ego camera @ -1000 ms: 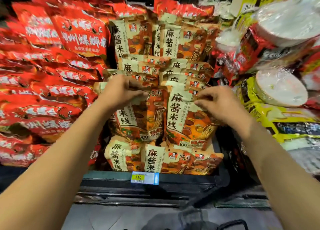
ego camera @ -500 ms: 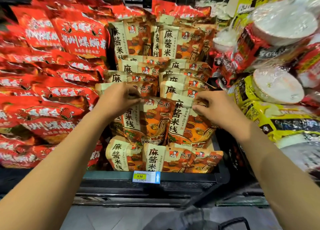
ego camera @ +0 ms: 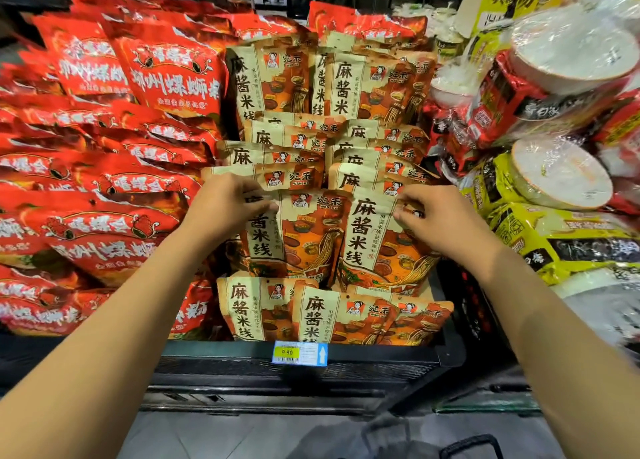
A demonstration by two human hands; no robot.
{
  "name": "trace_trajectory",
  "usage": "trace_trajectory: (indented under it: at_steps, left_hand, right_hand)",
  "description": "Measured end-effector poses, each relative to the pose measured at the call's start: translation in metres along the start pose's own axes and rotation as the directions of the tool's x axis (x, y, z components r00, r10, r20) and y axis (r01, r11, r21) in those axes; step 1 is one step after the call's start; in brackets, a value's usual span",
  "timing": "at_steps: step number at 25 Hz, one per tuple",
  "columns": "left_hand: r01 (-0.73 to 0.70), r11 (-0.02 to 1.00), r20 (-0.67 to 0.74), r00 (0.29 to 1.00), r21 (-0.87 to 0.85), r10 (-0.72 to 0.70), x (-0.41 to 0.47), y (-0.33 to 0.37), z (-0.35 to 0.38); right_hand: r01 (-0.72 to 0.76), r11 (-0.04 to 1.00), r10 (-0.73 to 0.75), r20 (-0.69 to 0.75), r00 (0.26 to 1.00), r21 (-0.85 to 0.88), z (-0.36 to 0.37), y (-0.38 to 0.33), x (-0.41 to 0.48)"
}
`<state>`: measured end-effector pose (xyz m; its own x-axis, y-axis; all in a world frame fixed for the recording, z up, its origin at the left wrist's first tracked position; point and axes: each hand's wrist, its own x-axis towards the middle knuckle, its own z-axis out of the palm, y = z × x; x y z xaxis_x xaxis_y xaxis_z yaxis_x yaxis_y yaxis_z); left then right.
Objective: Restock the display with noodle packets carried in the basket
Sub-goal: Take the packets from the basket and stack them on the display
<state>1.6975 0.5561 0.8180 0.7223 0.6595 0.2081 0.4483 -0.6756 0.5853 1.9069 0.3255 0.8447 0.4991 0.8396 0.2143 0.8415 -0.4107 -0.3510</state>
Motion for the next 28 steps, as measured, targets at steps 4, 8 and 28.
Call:
trace_trajectory:
  at_steps: [4,8,28]
  left_hand:
    - [0.042,0.999,-0.033,0.999,-0.030,-0.043,0.000,-0.012,0.001]
    - [0.045,0.998,0.013,0.999,-0.047,-0.045,0.004,-0.009,-0.004]
    - [-0.658,0.728,0.371,0.735,0.193,0.567,-0.164,0.175,0.187]
  right_hand:
    - [-0.049,0.996,0.043,-0.092,0.995,-0.069,0.000,-0.010,-0.009]
    - [-0.147,0.984,0.131,-0.160,0.979,-0.099,0.008,-0.012,-0.015]
    - [-0.872,0.488,0.843,-0.276,0.461,0.032,0.052,0.053,-0.319]
